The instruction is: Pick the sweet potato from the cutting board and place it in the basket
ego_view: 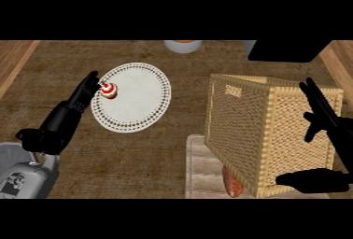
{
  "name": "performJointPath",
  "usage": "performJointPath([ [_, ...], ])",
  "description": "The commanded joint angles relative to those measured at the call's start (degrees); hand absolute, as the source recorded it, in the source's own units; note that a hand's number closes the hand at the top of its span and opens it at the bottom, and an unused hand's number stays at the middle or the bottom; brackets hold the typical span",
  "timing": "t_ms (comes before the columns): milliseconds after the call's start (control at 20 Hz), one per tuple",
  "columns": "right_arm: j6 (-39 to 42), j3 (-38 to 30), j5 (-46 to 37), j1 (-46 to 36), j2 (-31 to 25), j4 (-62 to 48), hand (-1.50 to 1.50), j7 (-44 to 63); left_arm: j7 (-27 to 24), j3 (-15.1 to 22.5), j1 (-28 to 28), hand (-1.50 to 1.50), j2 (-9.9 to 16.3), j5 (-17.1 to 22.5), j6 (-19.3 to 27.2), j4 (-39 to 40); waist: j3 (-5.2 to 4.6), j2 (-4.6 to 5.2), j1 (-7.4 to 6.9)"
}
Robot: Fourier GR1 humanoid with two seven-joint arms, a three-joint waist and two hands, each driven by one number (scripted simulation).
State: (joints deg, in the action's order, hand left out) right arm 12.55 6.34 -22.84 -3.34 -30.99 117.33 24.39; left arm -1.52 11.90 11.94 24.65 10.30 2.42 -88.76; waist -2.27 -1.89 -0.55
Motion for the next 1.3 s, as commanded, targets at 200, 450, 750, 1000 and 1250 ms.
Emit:
performJointPath([
  [200, 2.11, 5.26, -2.05, 2.36, 2.28, -6.39, -1.50, 2.05, 0.73, -0.72, 0.30, 0.00, 0.19, 0.00, -0.69, -0.11, 2.26, 2.11, -0.27],
  [450, 2.28, 6.85, -4.91, 2.06, 2.37, -8.23, -1.50, 2.52, -0.52, 0.52, -1.71, 0.00, -1.32, -0.56, -0.47, -0.60, 2.25, 2.20, -0.68],
  [750, 1.42, 10.03, -8.20, 0.64, 4.60, -10.43, -1.50, 3.38, 0.53, 0.43, -0.22, 0.00, -1.34, -0.73, -0.79, -1.19, 2.29, 2.43, -1.10],
  [1000, 0.85, 10.00, -9.36, 1.78, 5.17, -11.54, -1.50, 2.99, 0.53, -1.42, -0.19, 0.00, 0.26, -0.13, -1.65, -1.29, 2.32, 2.27, -0.98],
  [1250, 1.32, 10.25, -10.89, 1.12, 5.39, -14.10, -1.50, 3.63, -0.59, 0.31, -0.63, 0.00, -1.67, -1.36, -1.21, 0.19, 2.31, 2.69, -0.99],
])
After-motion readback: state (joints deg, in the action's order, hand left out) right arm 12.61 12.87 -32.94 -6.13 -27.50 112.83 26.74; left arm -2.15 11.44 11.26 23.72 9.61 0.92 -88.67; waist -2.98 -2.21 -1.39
